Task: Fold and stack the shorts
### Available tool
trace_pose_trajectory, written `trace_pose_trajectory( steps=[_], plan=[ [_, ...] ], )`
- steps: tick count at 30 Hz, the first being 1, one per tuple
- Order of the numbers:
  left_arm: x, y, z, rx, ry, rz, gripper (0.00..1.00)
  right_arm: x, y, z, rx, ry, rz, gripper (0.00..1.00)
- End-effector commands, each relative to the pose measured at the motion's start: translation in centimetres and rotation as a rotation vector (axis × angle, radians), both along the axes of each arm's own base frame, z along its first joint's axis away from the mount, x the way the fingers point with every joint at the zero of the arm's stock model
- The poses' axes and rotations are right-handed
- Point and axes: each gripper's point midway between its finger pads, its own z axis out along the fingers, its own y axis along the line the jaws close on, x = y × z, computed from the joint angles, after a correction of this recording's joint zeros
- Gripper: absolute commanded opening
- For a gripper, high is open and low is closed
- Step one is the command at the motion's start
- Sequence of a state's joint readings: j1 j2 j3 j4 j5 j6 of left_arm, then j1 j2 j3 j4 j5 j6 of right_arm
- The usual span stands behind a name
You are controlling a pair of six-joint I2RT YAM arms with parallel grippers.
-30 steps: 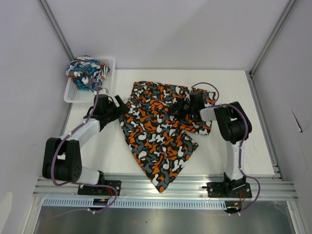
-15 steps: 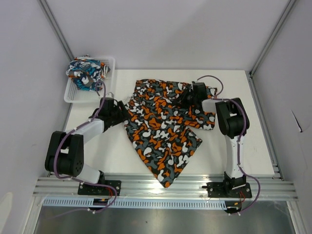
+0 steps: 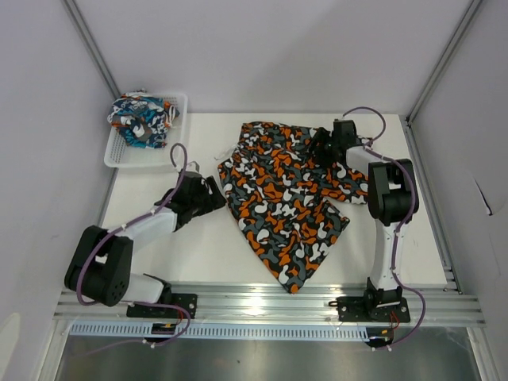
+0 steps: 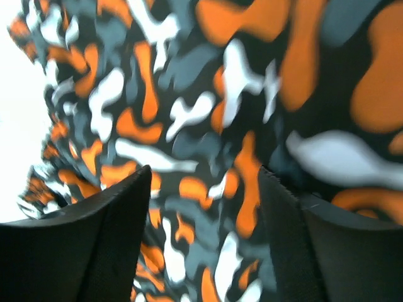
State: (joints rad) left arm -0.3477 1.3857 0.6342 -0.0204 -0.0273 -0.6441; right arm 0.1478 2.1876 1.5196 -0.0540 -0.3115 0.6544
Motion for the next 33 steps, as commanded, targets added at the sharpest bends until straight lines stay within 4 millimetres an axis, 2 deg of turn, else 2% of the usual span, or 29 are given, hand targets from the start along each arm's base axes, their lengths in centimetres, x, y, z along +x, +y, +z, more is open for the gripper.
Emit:
trace_pose_trajectory(
  steps=[1,2,3,4,5,6,7,8,9,10,11,12,14,15,18,22,26,27,28,29,30,31,33],
  plan=[
    [1.5,1.3,4.3,-0.015,-0.127,0.086,0.8,-1.8,1.3,5.3,-0.153,-0.105,0.084,0.72],
    [1.6,1.7,4.8,-0.015,-0.133,0.093,0.84,-2.6,3.0,7.4,-0.17,-0.149,0.123,0.72],
    [1.7,1.8,6.2,-0.026,-0.161,0.093,0.85,-3.2,3.6,8.2,-0.201,-0.176,0.156,0.72],
    [1.4,2.1,6.4,-0.029,-0.152,0.095,0.86,-3.9,4.4,9.0,-0.217,-0.196,0.178,0.72],
    [1.4,2.7,6.9,-0.039,-0.163,0.11,0.88,-5.5,6.4,10.5,-0.226,-0.233,0.224,0.72],
    [1.4,3.0,7.4,-0.052,-0.171,0.114,0.89,-6.4,7.3,10.9,-0.241,-0.246,0.249,0.71],
    [1.0,3.0,8.2,-0.08,-0.188,0.107,0.9,-7.3,8.1,11.1,-0.275,-0.267,0.279,0.7],
    [0.9,3.8,8.5,-0.088,-0.188,0.127,0.92,-9.3,10.5,10.8,-0.29,-0.277,0.342,0.7],
    [0.8,4.4,8.5,-0.091,-0.187,0.145,0.93,-10.3,11.4,11.6,-0.306,-0.302,0.362,0.69],
    [0.5,4.1,8.8,-0.116,-0.184,0.124,0.94,-11.3,12.3,11.5,-0.339,-0.319,0.399,0.69],
    [0.5,4.7,9.4,-0.121,-0.196,0.144,0.96,-12.2,13.3,11.5,-0.355,-0.331,0.43,0.69],
    [0.3,5.0,9.4,-0.121,-0.19,0.15,0.96,-14.4,15.6,11.3,-0.366,-0.342,0.493,0.69],
    [0.1,5.7,9.5,-0.122,-0.189,0.167,0.98,-16.0,17.1,10.6,-0.417,-0.353,0.536,0.69],
    [0.0,5.9,9.5,-0.127,-0.185,0.176,0.98,-17.6,18.8,10.4,-0.432,-0.366,0.577,0.69],
    [-0.2,6.4,9.3,-0.154,-0.185,0.197,0.99,-19.2,20.0,8.5,-0.514,-0.355,0.605,0.7],
    [-0.6,7.2,8.8,-0.179,-0.183,0.226,0.99,-21.1,21.7,4.8,-0.65,-0.329,0.641,0.71],
    [-0.9,7.5,8.9,-0.18,-0.197,0.236,0.99,-21.7,22.1,2.2,-0.788,-0.302,0.658,0.71],
    [-1.0,7.5,8.6,-0.179,-0.191,0.237,0.99,-21.5,21.8,1.7,-0.838,-0.301,0.643,0.7],
    [-1.0,7.6,8.6,-0.179,-0.194,0.239,0.99,-21.5,22.6,2.0,-0.854,-0.314,0.646,0.7],
    [-1.0,7.6,8.5,-0.177,-0.192,0.239,0.99,-21.7,22.1,0.4,-0.905,-0.278,0.661,0.68],
    [-1.0,7.6,8.3,-0.178,-0.187,0.238,0.99,-21.7,21.9,0.2,-0.93,-0.272,0.654,0.66],
    [-1.0,7.5,8.3,-0.179,-0.188,0.237,0.99,-21.8,22.0,-0.2,-0.941,-0.265,0.664,0.56],
    [-1.0,7.5,8.1,-0.18,-0.185,0.234,0.99,-22.4,21.8,-0.9,-0.959,-0.251,0.687,0.42]
  ],
)
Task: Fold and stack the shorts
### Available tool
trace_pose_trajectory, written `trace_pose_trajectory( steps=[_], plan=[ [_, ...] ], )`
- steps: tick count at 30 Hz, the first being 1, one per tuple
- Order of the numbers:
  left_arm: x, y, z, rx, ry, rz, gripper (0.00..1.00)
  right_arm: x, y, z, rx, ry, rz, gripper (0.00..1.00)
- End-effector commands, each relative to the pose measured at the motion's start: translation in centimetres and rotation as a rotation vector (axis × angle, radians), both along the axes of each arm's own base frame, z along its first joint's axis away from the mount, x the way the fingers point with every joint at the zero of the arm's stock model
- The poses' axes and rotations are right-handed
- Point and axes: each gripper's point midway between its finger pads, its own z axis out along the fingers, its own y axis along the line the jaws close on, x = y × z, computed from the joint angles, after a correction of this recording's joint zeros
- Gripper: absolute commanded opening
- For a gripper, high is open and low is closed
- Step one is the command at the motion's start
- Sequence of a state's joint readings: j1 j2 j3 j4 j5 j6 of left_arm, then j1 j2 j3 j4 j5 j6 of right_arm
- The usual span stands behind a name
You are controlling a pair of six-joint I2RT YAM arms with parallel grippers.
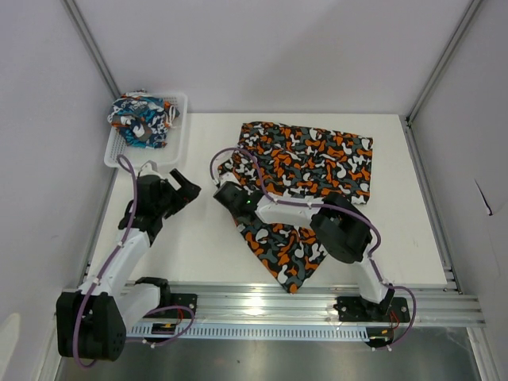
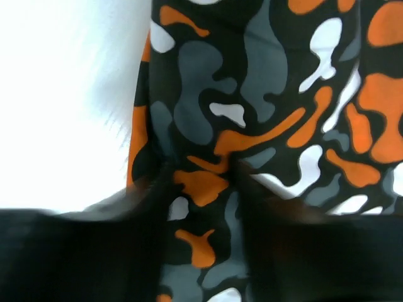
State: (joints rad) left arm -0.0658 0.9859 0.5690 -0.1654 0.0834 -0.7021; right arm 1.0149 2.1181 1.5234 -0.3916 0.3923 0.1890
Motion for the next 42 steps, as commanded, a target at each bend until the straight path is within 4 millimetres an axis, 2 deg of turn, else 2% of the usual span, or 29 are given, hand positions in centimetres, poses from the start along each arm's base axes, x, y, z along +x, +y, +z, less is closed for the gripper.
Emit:
trace_pose_trajectory(
  steps=[1,4,5,6,8,9,13,15,16,18,19,22,24,29,30,31,32,37,40,41,42],
  plan=[
    [0.1,-0.1,0.3,-0.025,-0.023,0.001,0.99,0.2,-1.2,0.7,-0.09,-0.049,-0.013,0.18],
    [0.0,-0.1,0.0,-0.025,-0.021,-0.005,0.99,-1.5,-2.6,1.2,-0.114,-0.071,0.012,0.0],
    [0.0,-0.1,0.0,-0.024,-0.023,-0.008,0.99,-2.8,-3.8,0.3,-0.135,-0.064,0.024,0.0],
    [0.0,-0.2,-0.1,-0.022,-0.024,-0.011,0.99,-3.3,-4.1,2.2,-0.087,-0.078,0.03,0.0],
    [-0.1,-0.2,-0.4,-0.017,-0.02,-0.019,0.99,-4.9,-4.8,2.7,-0.033,-0.059,0.042,0.0],
    [-0.1,-0.3,-0.5,-0.018,-0.023,-0.024,0.99,-6.0,-6.4,3.3,-0.016,-0.053,0.039,0.0],
    [-0.4,-0.6,-1.0,-0.022,-0.023,-0.046,0.98,-8.4,-10.3,4.6,0.026,-0.036,-0.008,0.0],
    [-0.6,-1.0,-1.3,-0.036,-0.025,-0.065,0.98,-9.0,-11.8,5.0,0.034,-0.026,-0.043,0.07],
    [-0.5,-1.2,-1.2,-0.04,-0.035,-0.072,0.98,-9.0,-12.6,5.6,0.055,-0.031,-0.062,0.21],
    [-0.6,-1.5,-1.3,-0.045,-0.038,-0.086,0.98,-8.8,-12.5,6.2,0.096,-0.039,-0.061,0.26],
    [-0.6,-1.7,-1.4,-0.045,-0.038,-0.092,0.98,-8.6,-12.4,6.8,0.12,-0.047,-0.062,0.33],
    [-0.6,-1.8,-1.2,-0.035,-0.043,-0.105,0.98,-7.8,-10.9,8.1,0.158,-0.08,-0.025,0.39],
    [-0.5,-2.2,-1.1,-0.032,-0.046,-0.125,0.98,-6.9,-9.7,8.9,0.166,-0.11,0.001,0.39],
    [0.2,-3.7,-1.7,-0.057,-0.011,-0.201,0.96,-5.1,-6.8,9.3,0.159,-0.142,0.049,0.4],
    [0.5,-4.0,-1.5,-0.064,-0.013,-0.209,0.96,-4.9,-6.5,8.3,0.138,-0.131,0.055,0.41],
    [0.5,-4.4,-1.8,-0.075,0.004,-0.222,0.96,-4.5,-5.9,8.3,0.147,-0.138,0.06,0.41],
    [1.4,-4.7,-0.9,-0.079,-0.041,-0.232,0.95,-4.1,-5.2,8.0,0.153,-0.131,0.063,0.4],
    [2.6,-7.6,-0.2,-0.093,-0.06,-0.309,0.95,-2.1,-3.0,8.5,0.295,-0.09,0.052,0.38],
    [3.7,-10.0,0.7,-0.109,-0.095,-0.364,0.96,-0.5,-2.9,9.0,0.363,-0.07,0.024,0.35],
    [4.0,-10.5,0.2,-0.115,-0.087,-0.373,0.96,-0.1,-2.9,9.2,0.395,-0.056,0.006,0.34],
    [4.5,-11.1,0.7,-0.126,-0.119,-0.39,0.96,1.0,-3.6,9.4,0.428,-0.055,-0.022,0.33]
  ],
)
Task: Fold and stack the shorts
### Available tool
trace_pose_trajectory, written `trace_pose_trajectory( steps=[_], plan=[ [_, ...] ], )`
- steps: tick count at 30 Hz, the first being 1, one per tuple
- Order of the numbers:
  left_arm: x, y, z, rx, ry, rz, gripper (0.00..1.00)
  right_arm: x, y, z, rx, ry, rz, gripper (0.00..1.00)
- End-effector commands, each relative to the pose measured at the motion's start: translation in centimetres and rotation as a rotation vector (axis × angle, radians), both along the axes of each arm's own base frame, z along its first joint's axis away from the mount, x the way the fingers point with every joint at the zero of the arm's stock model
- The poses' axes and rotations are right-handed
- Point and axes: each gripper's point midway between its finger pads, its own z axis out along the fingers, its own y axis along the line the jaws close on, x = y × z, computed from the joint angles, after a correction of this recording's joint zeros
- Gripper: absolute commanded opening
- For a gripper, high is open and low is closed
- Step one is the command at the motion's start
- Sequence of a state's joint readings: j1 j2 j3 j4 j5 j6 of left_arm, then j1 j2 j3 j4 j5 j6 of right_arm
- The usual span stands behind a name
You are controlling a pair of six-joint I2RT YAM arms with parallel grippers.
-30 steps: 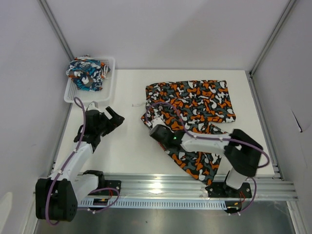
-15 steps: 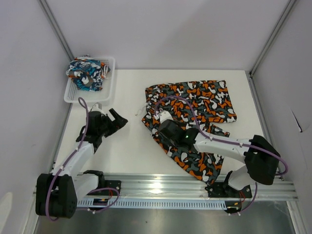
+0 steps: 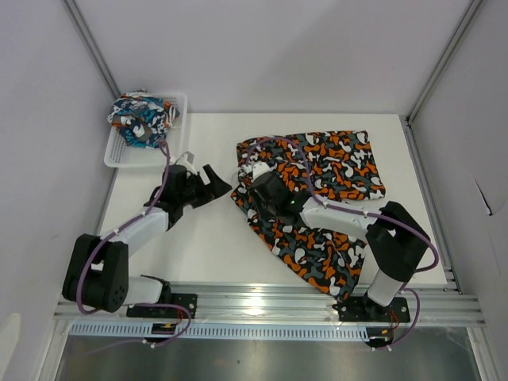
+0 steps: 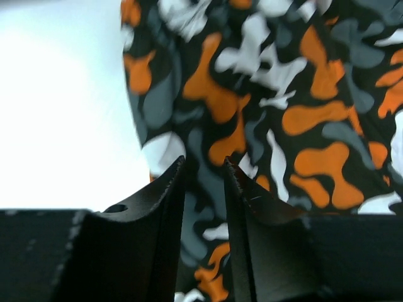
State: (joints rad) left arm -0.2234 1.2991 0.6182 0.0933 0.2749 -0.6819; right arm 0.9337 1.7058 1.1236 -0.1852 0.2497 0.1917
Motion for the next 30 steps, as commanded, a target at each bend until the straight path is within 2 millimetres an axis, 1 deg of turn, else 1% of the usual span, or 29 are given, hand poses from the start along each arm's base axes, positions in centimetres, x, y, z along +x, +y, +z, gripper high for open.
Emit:
trace_pose_trajectory(
  steps=[1,2,3,4,5,6,7,8,9,10,11,12,13,14,15,16,17,19,20,21,23,24,26,27,29,30],
  plan=[
    [2.5,-2.7,3.3,-0.071,-0.143,-0.071,0.96,3.0,1.7,3.5,0.223,0.003,-0.02,0.32],
    [2.6,-3.3,3.3,-0.089,-0.147,-0.104,0.96,3.4,1.5,3.7,0.259,0.022,-0.037,0.32],
    [3.1,-3.7,2.6,-0.094,-0.132,-0.115,0.96,3.8,1.3,4.0,0.289,0.032,-0.045,0.3],
    [3.6,-4.0,2.9,-0.105,-0.158,-0.126,0.96,4.9,0.7,4.4,0.332,0.04,-0.059,0.29],
    [3.8,-4.4,2.6,-0.113,-0.158,-0.143,0.95,5.1,0.5,4.4,0.357,0.064,-0.054,0.29],
    [4.4,-4.6,1.9,-0.115,-0.149,-0.147,0.95,5.9,0.7,5.0,0.405,0.065,-0.059,0.28],
    [4.6,-4.8,1.7,-0.12,-0.151,-0.155,0.95,6.8,0.3,5.4,0.446,0.08,-0.054,0.28],
    [5.2,-5.1,2.0,-0.133,-0.181,-0.164,0.95,7.7,0.5,5.4,0.463,0.096,-0.057,0.28],
    [5.4,-5.5,1.5,-0.147,-0.17,-0.18,0.94,7.8,1.0,5.6,0.502,0.131,-0.03,0.28],
    [5.4,-5.8,1.4,-0.156,-0.174,-0.191,0.94,8.9,0.4,5.6,0.524,0.144,-0.038,0.28],
    [5.7,-6.1,1.8,-0.171,-0.204,-0.204,0.94,9.8,0.9,5.5,0.547,0.165,-0.027,0.28],
    [5.8,-6.3,1.6,-0.176,-0.205,-0.214,0.93,10.3,1.1,5.5,0.573,0.185,-0.017,0.29],
    [6.0,-6.3,1.1,-0.172,-0.199,-0.213,0.93,10.4,1.7,5.9,0.63,0.23,0.019,0.29],
    [6.0,-6.3,0.9,-0.167,-0.201,-0.216,0.93,11.8,1.6,5.3,0.654,0.255,0.012,0.29],
    [6.2,-6.3,0.6,-0.16,-0.204,-0.216,0.93,12.4,1.9,5.7,0.692,0.257,0.029,0.29],
    [6.2,-6.3,0.3,-0.158,-0.201,-0.218,0.93,12.5,2.3,5.7,0.735,0.307,0.043,0.3],
    [6.3,-6.4,0.5,-0.162,-0.221,-0.226,0.92,13.6,2.6,5.0,0.756,0.326,0.042,0.31],
    [6.4,-6.4,0.4,-0.162,-0.226,-0.227,0.91,14.5,3.4,5.1,0.814,0.363,0.061,0.31],
    [6.4,-6.4,0.2,-0.157,-0.228,-0.229,0.91,15.1,3.6,5.1,0.828,0.368,0.065,0.32],
    [6.5,-6.4,0.1,-0.151,-0.232,-0.229,0.91,16.0,4.3,4.8,0.845,0.371,0.08,0.33],
    [6.8,-6.3,0.1,-0.139,-0.242,-0.229,0.89,17.1,5.1,4.6,0.868,0.378,0.088,0.33],
    [7.0,-6.3,0.1,-0.138,-0.251,-0.231,0.89,17.9,5.7,4.1,0.878,0.384,0.098,0.34],
    [7.2,-6.3,-0.1,-0.131,-0.259,-0.231,0.89,19.0,6.0,3.7,0.9,0.392,0.101,0.34],
    [7.4,-6.4,0.1,-0.134,-0.268,-0.234,0.89,19.7,6.3,2.7,0.909,0.403,0.099,0.34],
    [7.4,-6.6,-0.2,-0.137,-0.265,-0.244,0.87,20.1,6.7,2.4,0.942,0.415,0.11,0.35],
    [7.4,-6.7,-0.1,-0.14,-0.275,-0.249,0.86,20.6,6.8,1.6,0.947,0.421,0.104,0.35]
  ],
)
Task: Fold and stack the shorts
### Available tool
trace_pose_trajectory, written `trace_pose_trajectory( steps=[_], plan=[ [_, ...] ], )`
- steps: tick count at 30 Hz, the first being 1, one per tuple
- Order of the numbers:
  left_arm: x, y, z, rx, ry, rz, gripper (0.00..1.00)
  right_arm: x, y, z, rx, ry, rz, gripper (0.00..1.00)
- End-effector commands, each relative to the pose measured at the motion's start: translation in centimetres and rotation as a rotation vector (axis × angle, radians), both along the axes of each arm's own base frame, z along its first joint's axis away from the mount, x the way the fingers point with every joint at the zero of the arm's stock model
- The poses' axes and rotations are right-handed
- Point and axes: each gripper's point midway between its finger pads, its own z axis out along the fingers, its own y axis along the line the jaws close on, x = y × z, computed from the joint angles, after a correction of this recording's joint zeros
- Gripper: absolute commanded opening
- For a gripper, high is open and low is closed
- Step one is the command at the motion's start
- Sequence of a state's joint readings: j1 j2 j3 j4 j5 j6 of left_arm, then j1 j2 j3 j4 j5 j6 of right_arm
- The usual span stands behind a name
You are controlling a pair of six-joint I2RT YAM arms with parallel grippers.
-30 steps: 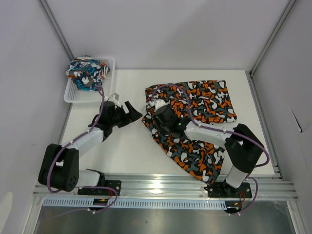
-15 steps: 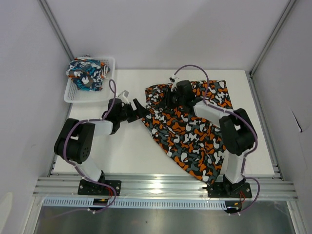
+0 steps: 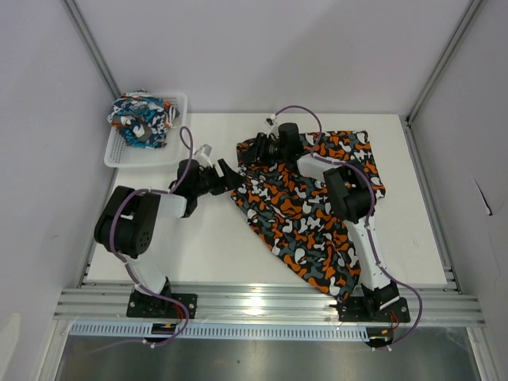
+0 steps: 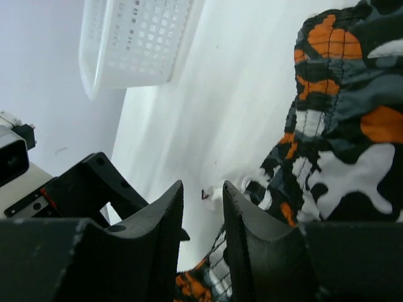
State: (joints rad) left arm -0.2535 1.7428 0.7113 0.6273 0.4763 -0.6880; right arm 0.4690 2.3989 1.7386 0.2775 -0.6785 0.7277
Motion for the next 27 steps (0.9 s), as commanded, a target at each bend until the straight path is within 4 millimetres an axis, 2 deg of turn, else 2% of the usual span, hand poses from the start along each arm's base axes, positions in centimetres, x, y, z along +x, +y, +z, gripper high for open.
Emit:
trace_pose_trajectory(
  steps=[1,6,8,12,13,14,17,23,27],
  plan=[
    [1.3,-1.0,2.3,-0.012,-0.13,-0.045,0.84,1.2,0.9,1.1,0.087,-0.024,0.029,0.35],
    [-0.2,-2.2,1.6,-0.025,-0.134,-0.079,0.78,2.0,0.7,-2.2,0.043,0.015,-0.002,0.34],
    [-1.0,-2.6,0.8,-0.031,-0.12,-0.084,0.78,2.3,0.4,-2.7,0.044,0.02,-0.017,0.34],
    [-2.6,-3.4,-0.7,-0.042,-0.102,-0.108,0.71,2.6,0.1,-4.1,0.015,0.031,-0.034,0.34],
    [-2.4,-4.1,0.0,-0.05,-0.124,-0.122,0.69,2.5,0.3,-4.6,0.002,0.038,-0.038,0.33],
    [-3.1,-4.0,-0.9,-0.043,-0.105,-0.124,0.67,2.5,0.3,-4.7,-0.006,0.035,-0.042,0.33],
    [-4.2,-3.9,-1.7,-0.029,-0.094,-0.126,0.61,2.4,0.2,-5.1,-0.023,0.035,-0.045,0.34],
    [-6.1,-3.1,-0.8,-0.033,-0.126,-0.126,0.55,2.5,0.0,-5.8,-0.038,0.048,-0.052,0.33],
    [-7.1,-3.1,-0.2,-0.033,-0.118,-0.149,0.42,2.6,0.0,-6.2,-0.043,0.055,-0.053,0.33]
  ],
)
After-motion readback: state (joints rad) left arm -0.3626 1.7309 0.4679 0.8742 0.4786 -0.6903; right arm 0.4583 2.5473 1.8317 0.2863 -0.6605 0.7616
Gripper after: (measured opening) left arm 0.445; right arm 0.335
